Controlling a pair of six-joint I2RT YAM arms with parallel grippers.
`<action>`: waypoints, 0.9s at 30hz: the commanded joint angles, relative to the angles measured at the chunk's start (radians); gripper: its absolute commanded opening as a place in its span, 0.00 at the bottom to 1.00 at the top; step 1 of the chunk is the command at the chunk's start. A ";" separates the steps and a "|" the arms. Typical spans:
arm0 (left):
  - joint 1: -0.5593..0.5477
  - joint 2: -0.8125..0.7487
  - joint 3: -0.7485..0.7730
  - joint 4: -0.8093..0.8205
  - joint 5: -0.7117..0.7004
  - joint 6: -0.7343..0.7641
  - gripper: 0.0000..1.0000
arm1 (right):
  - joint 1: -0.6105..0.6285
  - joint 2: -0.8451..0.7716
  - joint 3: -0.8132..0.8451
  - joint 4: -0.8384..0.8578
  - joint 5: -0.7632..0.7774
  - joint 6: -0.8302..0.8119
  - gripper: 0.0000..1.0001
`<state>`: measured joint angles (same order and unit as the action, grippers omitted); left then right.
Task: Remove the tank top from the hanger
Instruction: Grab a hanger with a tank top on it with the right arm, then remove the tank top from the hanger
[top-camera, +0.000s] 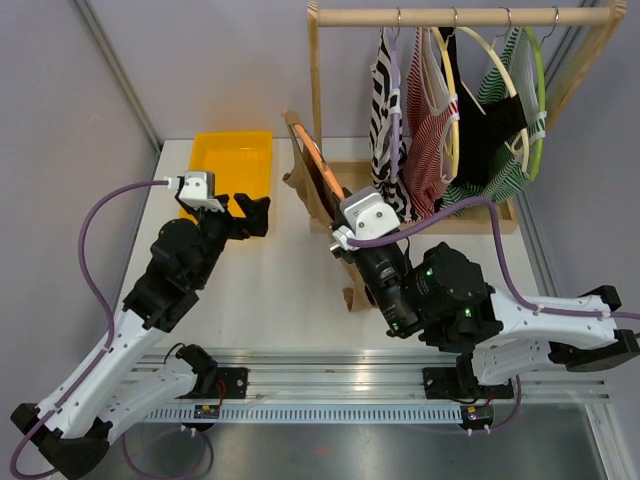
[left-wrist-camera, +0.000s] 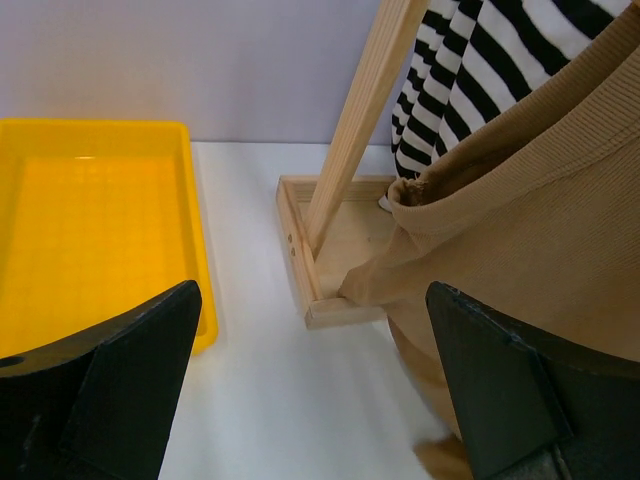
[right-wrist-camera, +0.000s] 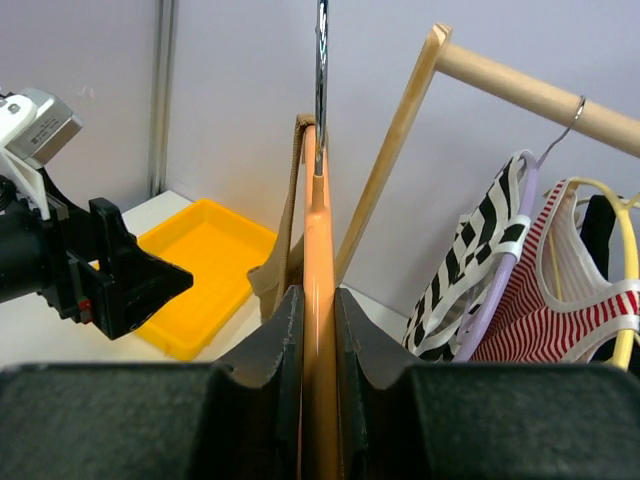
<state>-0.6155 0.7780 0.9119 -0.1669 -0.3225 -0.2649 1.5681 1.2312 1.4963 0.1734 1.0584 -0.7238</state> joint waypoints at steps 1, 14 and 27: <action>-0.007 -0.045 0.016 0.018 0.007 -0.025 0.99 | 0.021 -0.001 0.084 0.182 0.041 -0.152 0.00; -0.013 -0.105 -0.048 0.147 0.192 -0.072 0.99 | 0.033 -0.145 -0.206 0.105 0.095 0.084 0.00; -0.013 0.104 -0.102 0.558 0.488 -0.191 0.99 | 0.035 -0.249 -0.366 -0.054 0.071 0.352 0.00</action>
<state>-0.6250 0.8497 0.8093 0.2100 0.0631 -0.4023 1.5925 1.0134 1.1229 0.0948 1.1397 -0.4503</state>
